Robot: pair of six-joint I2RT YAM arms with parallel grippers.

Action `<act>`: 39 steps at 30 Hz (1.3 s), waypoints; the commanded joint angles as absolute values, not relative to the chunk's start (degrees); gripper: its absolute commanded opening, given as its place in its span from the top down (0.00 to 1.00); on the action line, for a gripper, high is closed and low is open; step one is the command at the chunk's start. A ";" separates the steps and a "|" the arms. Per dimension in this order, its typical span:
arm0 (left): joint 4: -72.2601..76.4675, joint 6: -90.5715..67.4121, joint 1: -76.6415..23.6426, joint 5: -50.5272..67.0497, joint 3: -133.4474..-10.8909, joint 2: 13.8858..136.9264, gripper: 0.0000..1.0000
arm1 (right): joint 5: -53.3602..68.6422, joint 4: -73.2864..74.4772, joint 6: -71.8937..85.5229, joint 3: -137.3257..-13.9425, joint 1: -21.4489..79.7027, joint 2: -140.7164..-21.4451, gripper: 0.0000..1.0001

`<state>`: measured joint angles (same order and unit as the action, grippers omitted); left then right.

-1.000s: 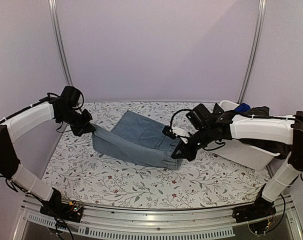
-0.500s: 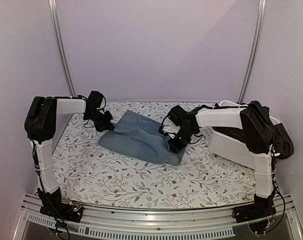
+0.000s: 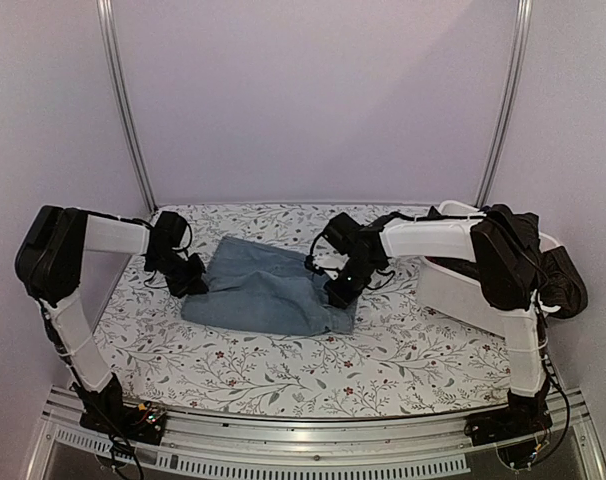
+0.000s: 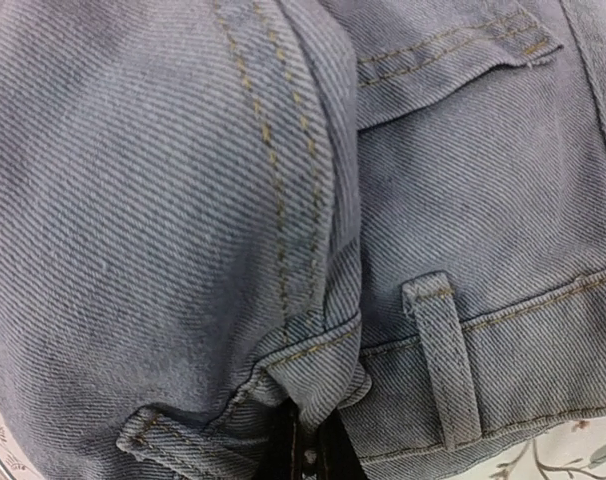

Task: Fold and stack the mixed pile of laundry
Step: Fold the flattened skirt at the center of the board.

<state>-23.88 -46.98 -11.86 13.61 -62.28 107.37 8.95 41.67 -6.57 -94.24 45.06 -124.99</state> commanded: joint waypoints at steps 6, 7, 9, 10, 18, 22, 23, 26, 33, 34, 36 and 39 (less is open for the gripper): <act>-35.31 -46.86 -9.23 9.64 -53.06 90.01 1.00 | 18.84 43.54 -7.24 -88.40 53.37 -125.11 1.00; -36.20 -46.88 -9.22 9.05 -54.32 89.23 1.00 | 19.16 43.73 -6.44 -87.49 52.56 -123.39 1.00; -38.13 -46.46 -9.16 7.71 -57.72 88.66 1.00 | 19.58 43.85 -5.10 -85.72 50.72 -119.52 1.00; -38.78 -46.13 -9.14 7.13 -59.48 88.76 1.00 | 19.66 43.90 -4.55 -84.93 49.91 -118.14 1.00; -39.64 -42.58 -8.98 6.24 -70.89 95.71 1.00 | 22.78 46.27 -3.96 -84.32 45.63 -112.82 1.00; -39.57 -41.24 -8.77 5.85 -75.34 99.31 1.00 | 22.03 47.10 -3.38 -85.73 43.88 -113.61 1.00; -39.39 -41.04 -8.59 5.93 -76.30 99.99 1.00 | 21.98 47.26 -3.14 -86.13 43.33 -113.68 1.00; -38.84 -40.65 -8.31 6.02 -78.83 102.26 1.00 | 21.59 47.49 -2.66 -87.82 42.08 -114.33 1.00; -36.89 -39.88 -7.60 7.19 -81.82 107.29 1.00 | 20.56 49.19 -2.63 -94.17 41.50 -119.81 0.99; -36.65 -39.76 -7.52 7.31 -82.15 107.97 1.00 | 20.07 49.48 -2.57 -95.00 41.44 -120.44 0.99; -35.84 -39.66 -7.23 7.97 -82.66 109.15 1.00 | 19.38 49.74 -2.25 -96.26 41.02 -121.59 1.00; -34.40 -39.69 -6.71 8.98 -83.31 110.92 1.00 | 18.31 49.61 -1.58 -97.42 40.05 -122.96 1.00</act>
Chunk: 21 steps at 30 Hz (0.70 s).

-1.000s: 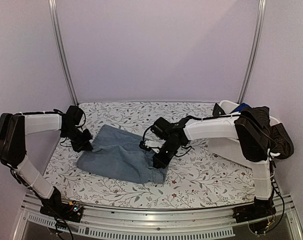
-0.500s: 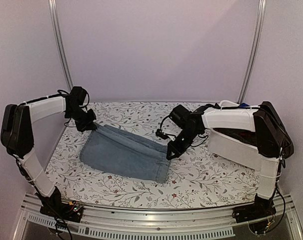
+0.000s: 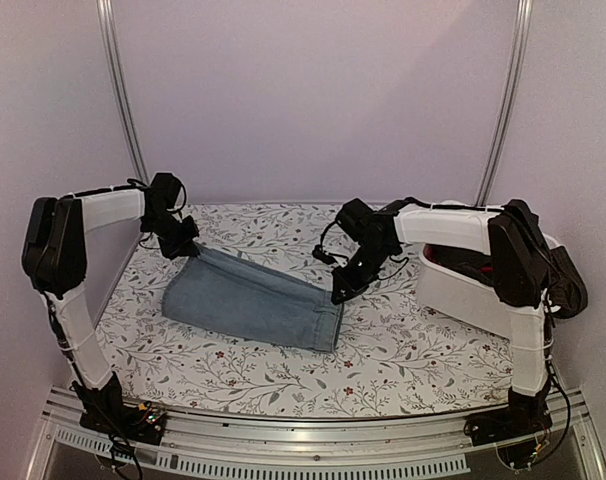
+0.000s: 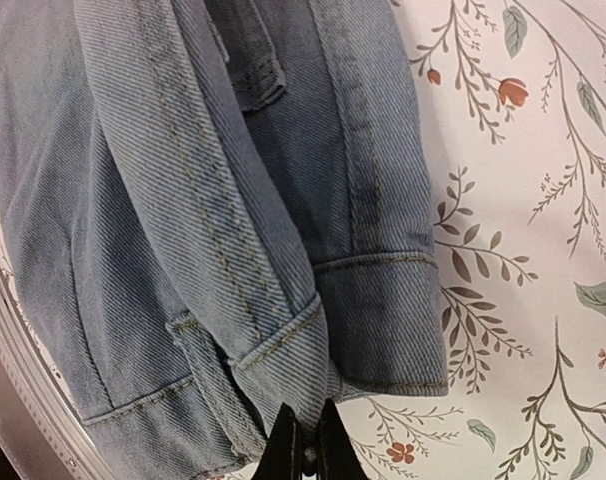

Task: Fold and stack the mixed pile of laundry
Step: Fold the flattened skirt at the center of the board.

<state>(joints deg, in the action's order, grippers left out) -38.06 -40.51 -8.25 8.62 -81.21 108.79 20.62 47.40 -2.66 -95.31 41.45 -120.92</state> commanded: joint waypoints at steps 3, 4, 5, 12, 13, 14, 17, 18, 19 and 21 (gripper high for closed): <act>-33.85 -39.79 -6.35 9.60 -84.61 112.61 1.00 | 17.65 49.07 -1.06 -97.71 39.02 -123.63 1.00; -33.80 -39.70 -6.29 9.73 -85.35 113.15 1.00 | 17.61 48.99 -0.91 -97.92 38.80 -123.85 1.00; -33.79 -39.66 -6.25 9.83 -85.95 113.69 1.00 | 17.54 48.93 -0.95 -98.22 38.62 -124.20 1.00; -33.64 -38.94 -5.90 10.18 -88.47 117.78 1.00 | 17.38 48.89 -0.97 -99.92 38.28 -126.66 0.98; -33.51 -38.89 -5.89 10.05 -88.57 118.22 1.00 | 17.27 48.91 -0.85 -100.22 38.24 -126.92 0.98; -33.42 -38.90 -5.81 9.95 -88.63 118.62 1.00 | 17.21 48.75 -0.72 -100.54 38.23 -127.20 0.98; -33.00 -38.68 -5.48 9.93 -88.76 119.63 1.00 | 17.55 48.55 -0.32 -101.19 38.25 -128.00 0.98; -32.84 -38.71 -5.41 9.93 -88.83 119.88 1.00 | 17.57 48.51 -0.27 -101.24 38.19 -128.17 0.97; -32.68 -38.58 -5.37 9.93 -88.93 120.07 1.00 | 17.35 48.42 -0.27 -101.36 38.23 -128.50 0.94; -33.13 -38.30 -5.12 9.59 -89.64 120.50 0.91 | 15.97 49.49 -0.26 -102.41 38.16 -128.94 0.85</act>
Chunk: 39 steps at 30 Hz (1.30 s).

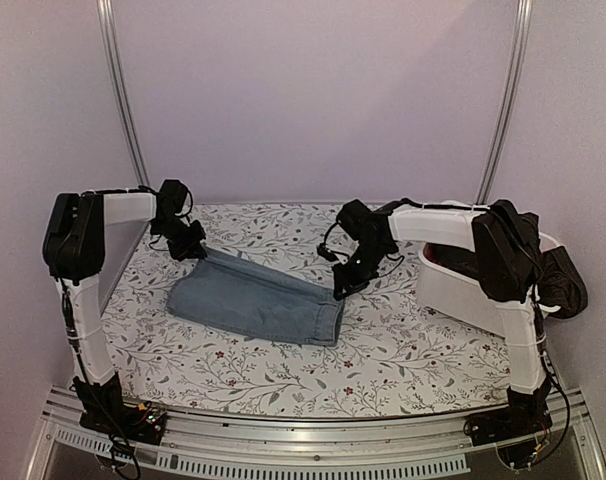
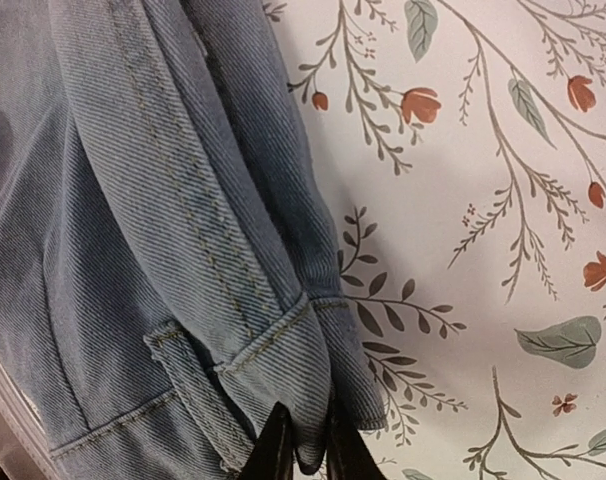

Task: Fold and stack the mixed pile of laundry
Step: Fold the flattened skirt at the center of the board, then move the rectangle-folded skirt to the center of the board.

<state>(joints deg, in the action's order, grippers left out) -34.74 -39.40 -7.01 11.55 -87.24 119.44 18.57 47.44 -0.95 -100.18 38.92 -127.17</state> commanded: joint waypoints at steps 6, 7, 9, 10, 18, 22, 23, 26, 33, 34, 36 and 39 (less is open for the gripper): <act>-33.49 -35.28 -4.48 8.09 -89.43 114.08 0.26 | 12.15 52.49 2.63 -107.73 38.05 -125.79 0.49; -33.26 -34.11 -4.50 8.23 -88.71 112.32 0.18 | 12.87 52.26 2.90 -108.17 38.06 -124.30 0.44; -31.88 -30.75 -4.53 11.39 -86.23 108.92 0.03 | 15.20 51.25 3.36 -107.94 38.06 -121.01 0.34; -31.25 -29.61 -4.63 13.11 -84.54 107.33 0.01 | 17.15 50.16 3.45 -107.32 38.06 -119.40 0.31; -20.04 -24.69 -11.53 30.16 -69.20 99.43 0.00 | 34.98 43.15 6.12 -97.92 39.75 -114.68 0.39; -16.61 -26.11 -14.62 30.81 -67.42 102.59 0.05 | 37.11 40.85 7.69 -95.96 41.67 -117.62 0.41; -15.52 -26.75 -14.74 30.93 -67.57 103.94 0.07 | 36.98 40.65 7.93 -95.77 42.06 -118.39 0.41; -13.10 -28.00 -14.69 29.52 -69.32 108.39 0.11 | 35.37 40.45 8.33 -95.22 42.70 -121.89 0.41; -12.57 -28.90 -13.09 26.68 -78.35 119.55 0.15 | 26.37 42.57 7.28 -96.14 42.14 -129.77 0.41; -12.72 -29.02 -12.68 26.37 -79.67 120.88 0.16 | 25.36 42.62 7.27 -96.41 41.69 -130.80 0.41; -12.92 -29.49 -11.67 26.07 -82.04 123.26 0.16 | 23.33 42.92 7.21 -97.44 40.59 -132.51 0.40; -13.05 -30.59 -9.69 25.87 -84.54 125.54 0.14 | 19.79 43.24 7.04 -100.58 38.70 -134.91 0.39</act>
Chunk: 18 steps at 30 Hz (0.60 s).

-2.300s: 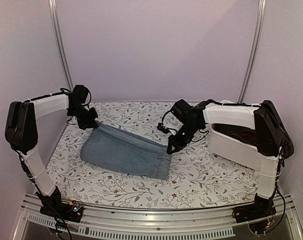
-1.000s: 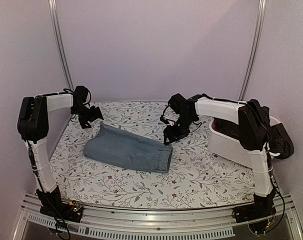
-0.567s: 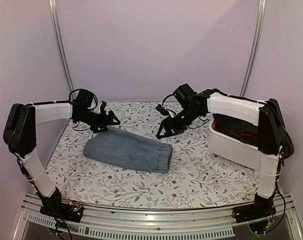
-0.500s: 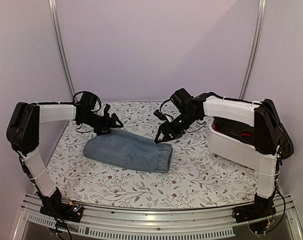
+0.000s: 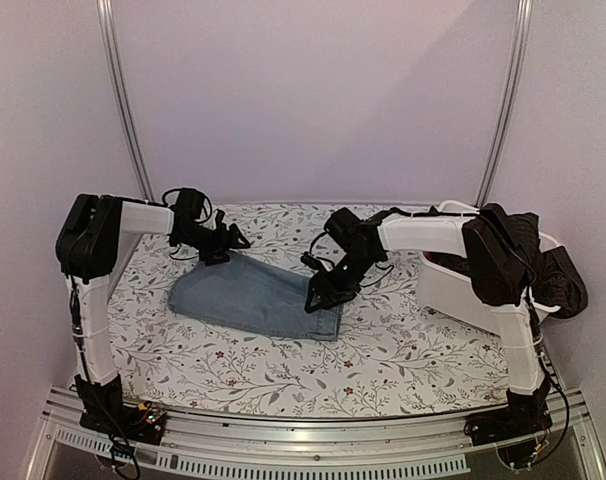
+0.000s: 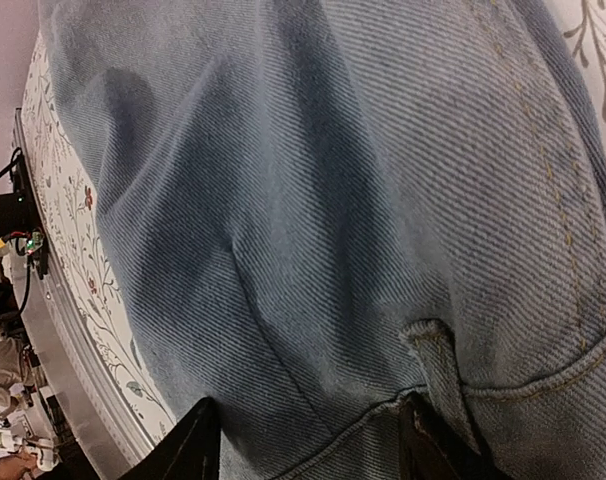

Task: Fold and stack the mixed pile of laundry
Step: Move the rectangle-folded skirt to the center of the board.

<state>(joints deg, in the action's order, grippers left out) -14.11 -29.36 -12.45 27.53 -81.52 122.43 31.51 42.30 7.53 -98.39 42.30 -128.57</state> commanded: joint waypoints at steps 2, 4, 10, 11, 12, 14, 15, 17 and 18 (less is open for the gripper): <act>-13.68 -30.40 -8.41 26.60 -86.16 125.74 0.10 | 18.49 44.47 6.75 -104.28 37.49 -136.24 0.38; -15.03 -29.07 -7.77 28.01 -87.32 124.13 0.07 | 18.38 47.00 5.89 -108.84 37.10 -136.99 0.35; -19.33 -23.47 -9.51 33.83 -79.96 108.58 0.00 | 29.75 43.78 6.10 -105.89 38.26 -125.88 0.21; -19.45 -23.06 -10.44 34.60 -77.30 105.48 0.00 | 31.12 43.05 6.40 -104.86 38.84 -122.72 0.20; -19.47 -23.00 -11.86 35.26 -74.56 102.69 0.00 | 31.98 42.53 6.93 -104.17 39.40 -120.64 0.20; -17.61 -24.94 -14.29 37.01 -68.96 97.94 0.00 | 34.47 41.30 7.43 -103.16 40.43 -118.18 0.22; -15.62 -27.11 -15.57 38.65 -65.90 96.22 0.00 | 35.59 40.08 7.88 -102.64 40.85 -117.70 0.23; -10.00 -31.48 -18.45 40.50 -59.57 93.40 0.00 | 39.33 37.28 9.35 -102.07 41.14 -117.69 0.29; -7.66 -33.40 -20.14 40.46 -57.64 92.79 0.00 | 40.91 36.71 10.52 -102.73 41.28 -118.83 0.33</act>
<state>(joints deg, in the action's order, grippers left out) -14.13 -27.51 -15.35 35.92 -66.17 94.13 32.69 42.13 7.35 -102.89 39.72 -120.73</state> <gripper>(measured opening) 0.996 0.726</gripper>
